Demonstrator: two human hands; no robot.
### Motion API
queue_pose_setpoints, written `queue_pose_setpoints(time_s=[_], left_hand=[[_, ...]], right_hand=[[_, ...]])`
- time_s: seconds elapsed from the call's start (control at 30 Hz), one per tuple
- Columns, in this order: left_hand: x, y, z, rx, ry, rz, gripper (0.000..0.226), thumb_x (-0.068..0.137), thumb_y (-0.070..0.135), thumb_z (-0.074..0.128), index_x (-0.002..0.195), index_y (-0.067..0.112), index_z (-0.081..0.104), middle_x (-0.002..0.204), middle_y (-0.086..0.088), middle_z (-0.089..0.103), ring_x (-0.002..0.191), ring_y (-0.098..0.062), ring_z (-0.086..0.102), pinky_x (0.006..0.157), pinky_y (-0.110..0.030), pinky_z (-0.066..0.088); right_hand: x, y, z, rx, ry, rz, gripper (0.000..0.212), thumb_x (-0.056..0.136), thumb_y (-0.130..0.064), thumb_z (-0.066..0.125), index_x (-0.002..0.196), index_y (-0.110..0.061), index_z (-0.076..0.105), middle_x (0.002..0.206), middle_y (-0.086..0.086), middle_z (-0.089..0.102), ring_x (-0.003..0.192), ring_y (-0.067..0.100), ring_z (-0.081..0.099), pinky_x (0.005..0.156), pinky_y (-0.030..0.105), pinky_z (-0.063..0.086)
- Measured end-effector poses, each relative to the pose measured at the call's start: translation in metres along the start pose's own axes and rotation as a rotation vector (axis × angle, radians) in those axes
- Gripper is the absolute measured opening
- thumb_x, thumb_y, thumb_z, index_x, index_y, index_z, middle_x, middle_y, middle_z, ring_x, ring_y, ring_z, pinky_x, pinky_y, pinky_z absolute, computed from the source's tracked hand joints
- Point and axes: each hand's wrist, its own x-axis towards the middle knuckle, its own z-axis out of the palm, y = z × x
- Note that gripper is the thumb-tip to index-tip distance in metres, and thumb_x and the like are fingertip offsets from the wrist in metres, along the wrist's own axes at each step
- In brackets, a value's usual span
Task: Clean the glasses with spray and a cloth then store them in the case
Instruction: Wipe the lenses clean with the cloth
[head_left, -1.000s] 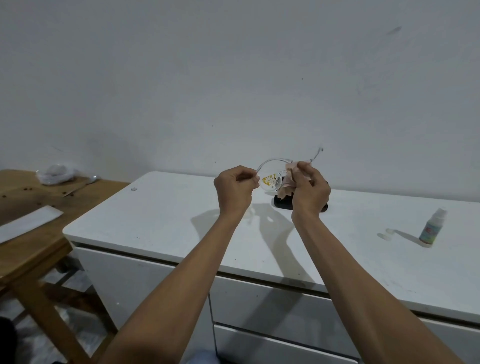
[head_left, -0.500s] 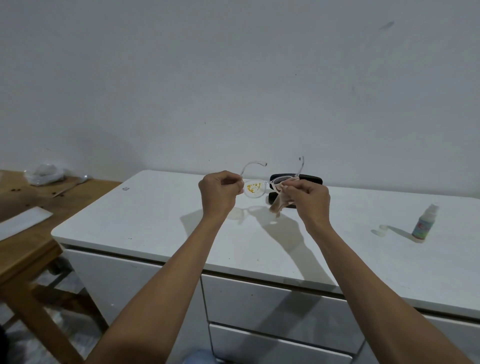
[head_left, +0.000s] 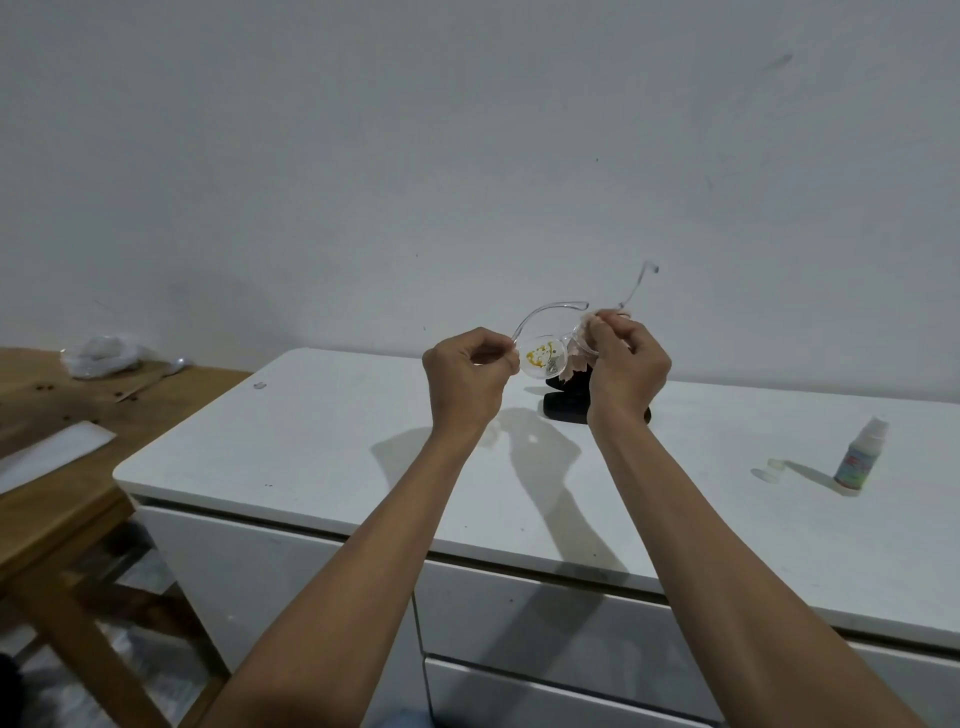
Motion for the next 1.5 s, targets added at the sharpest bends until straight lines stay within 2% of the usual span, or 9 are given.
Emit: queue_pose_setpoints(time_s=[0.13, 0.27, 0.53, 0.9, 1.0, 1.1, 1.23, 1.4, 1.5], left_hand=[[0.004, 0.0, 0.0, 0.015, 0.017, 0.028, 0.012, 0.074, -0.005, 0.077, 0.078, 0.007, 0.079, 0.07, -0.007, 0.076, 0.07, -0.025, 0.076, 0.073, -0.031, 0.061], [0.011, -0.008, -0.007, -0.047, 0.024, -0.054, 0.017, 0.076, -0.007, 0.076, 0.076, 0.01, 0.079, 0.07, -0.009, 0.076, 0.065, -0.023, 0.076, 0.074, -0.047, 0.065], [0.01, -0.014, -0.018, -0.072, 0.008, -0.138, 0.009, 0.079, -0.011, 0.075, 0.082, -0.002, 0.077, 0.073, -0.022, 0.074, 0.055, -0.022, 0.069, 0.064, -0.032, 0.063], [0.007, -0.007, -0.013, -0.034, -0.046, -0.045, 0.013, 0.077, -0.011, 0.076, 0.079, 0.002, 0.077, 0.071, -0.016, 0.074, 0.06, -0.03, 0.072, 0.069, -0.045, 0.065], [0.006, -0.005, -0.011, -0.028, -0.047, -0.022, 0.01, 0.077, -0.009, 0.076, 0.079, 0.0, 0.077, 0.069, -0.015, 0.074, 0.061, -0.032, 0.074, 0.07, -0.049, 0.065], [0.005, -0.004, -0.009, -0.037, -0.04, -0.006, 0.009, 0.077, -0.009, 0.076, 0.08, -0.001, 0.077, 0.068, -0.014, 0.074, 0.061, -0.029, 0.074, 0.07, -0.051, 0.064], [0.005, -0.002, -0.007, -0.033, -0.028, 0.03, 0.008, 0.077, -0.009, 0.076, 0.08, -0.001, 0.077, 0.067, -0.013, 0.074, 0.062, -0.027, 0.074, 0.071, -0.049, 0.064], [0.007, -0.004, -0.002, -0.032, -0.023, 0.055, 0.009, 0.078, -0.008, 0.075, 0.08, 0.001, 0.077, 0.068, -0.011, 0.075, 0.062, -0.025, 0.075, 0.07, -0.049, 0.064], [0.011, -0.011, -0.004, -0.072, -0.002, -0.01, 0.009, 0.079, -0.009, 0.075, 0.082, -0.001, 0.078, 0.071, -0.013, 0.075, 0.06, -0.021, 0.074, 0.071, -0.049, 0.065]], right_hand=[[0.008, 0.001, -0.007, -0.087, -0.184, 0.014, 0.011, 0.087, 0.002, 0.075, 0.078, -0.004, 0.077, 0.057, 0.004, 0.064, 0.043, 0.022, 0.057, 0.047, 0.03, 0.053], [0.017, 0.003, -0.021, -0.287, -0.386, 0.012, 0.014, 0.087, -0.002, 0.068, 0.093, -0.001, 0.081, 0.069, 0.015, 0.076, 0.067, 0.041, 0.074, 0.076, 0.043, 0.066], [0.0, 0.003, -0.042, -0.222, -0.627, 0.115, 0.016, 0.084, 0.013, 0.055, 0.081, 0.028, 0.059, 0.07, 0.05, 0.058, 0.056, 0.049, 0.07, 0.062, 0.051, 0.061], [0.002, 0.011, -0.029, -0.096, -0.155, 0.086, 0.014, 0.079, 0.003, 0.065, 0.068, 0.001, 0.073, 0.066, 0.013, 0.066, 0.054, 0.041, 0.061, 0.064, 0.054, 0.055], [0.005, 0.009, -0.018, -0.079, -0.074, 0.079, 0.014, 0.077, -0.008, 0.068, 0.068, -0.011, 0.078, 0.08, 0.004, 0.076, 0.079, 0.044, 0.072, 0.081, 0.058, 0.062], [0.007, 0.005, -0.009, -0.021, -0.066, 0.097, 0.015, 0.078, -0.004, 0.067, 0.069, -0.01, 0.078, 0.08, 0.003, 0.077, 0.089, 0.041, 0.075, 0.087, 0.057, 0.062], [0.004, -0.002, -0.001, -0.046, -0.108, 0.062, 0.017, 0.088, 0.009, 0.06, 0.08, 0.002, 0.073, 0.051, -0.009, 0.066, 0.044, 0.01, 0.062, 0.049, 0.025, 0.055], [0.005, -0.005, -0.004, -0.135, -0.188, 0.076, 0.02, 0.088, 0.007, 0.062, 0.08, -0.003, 0.078, 0.055, -0.007, 0.069, 0.044, 0.009, 0.064, 0.052, 0.028, 0.057], [0.006, -0.004, -0.013, -0.176, -0.296, 0.072, 0.016, 0.085, 0.007, 0.061, 0.078, 0.005, 0.076, 0.065, 0.017, 0.067, 0.044, 0.03, 0.064, 0.056, 0.037, 0.059]])
